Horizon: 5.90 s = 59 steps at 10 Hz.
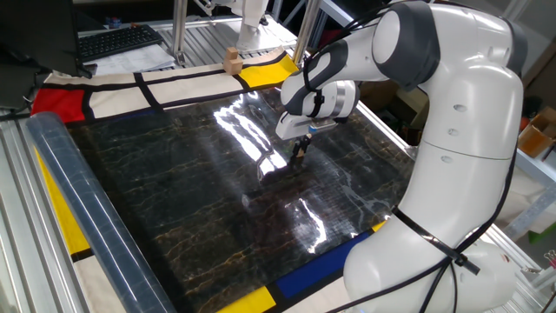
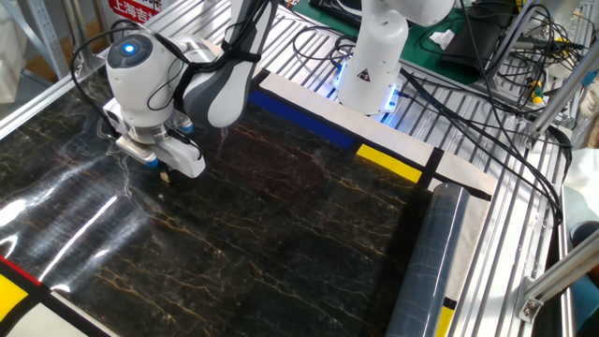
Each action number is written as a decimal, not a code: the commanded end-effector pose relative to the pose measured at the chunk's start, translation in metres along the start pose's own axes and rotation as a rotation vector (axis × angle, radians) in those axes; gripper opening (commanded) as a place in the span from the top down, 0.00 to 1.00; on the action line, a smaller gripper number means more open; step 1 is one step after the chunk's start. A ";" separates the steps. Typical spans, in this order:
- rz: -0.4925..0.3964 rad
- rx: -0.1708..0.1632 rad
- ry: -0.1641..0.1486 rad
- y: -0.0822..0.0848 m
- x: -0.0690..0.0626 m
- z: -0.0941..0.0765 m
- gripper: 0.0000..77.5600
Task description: Hold a small block with the gripper and sweep it from left to right on the table
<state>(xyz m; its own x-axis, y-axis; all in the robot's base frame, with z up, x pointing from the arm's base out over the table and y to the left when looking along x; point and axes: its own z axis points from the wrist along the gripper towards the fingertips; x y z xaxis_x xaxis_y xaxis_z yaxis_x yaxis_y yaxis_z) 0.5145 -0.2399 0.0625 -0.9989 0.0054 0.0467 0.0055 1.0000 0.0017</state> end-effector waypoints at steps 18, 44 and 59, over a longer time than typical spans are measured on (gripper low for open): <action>-0.024 -0.013 0.011 0.034 0.010 -0.001 0.99; -0.041 0.018 0.016 0.039 0.005 -0.001 0.99; -0.030 0.023 0.005 0.054 0.010 -0.009 0.99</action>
<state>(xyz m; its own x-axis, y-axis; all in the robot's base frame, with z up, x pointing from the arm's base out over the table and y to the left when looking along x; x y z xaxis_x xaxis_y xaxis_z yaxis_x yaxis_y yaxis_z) 0.5026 -0.1818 0.0725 -0.9982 -0.0242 0.0544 -0.0244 0.9997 -0.0016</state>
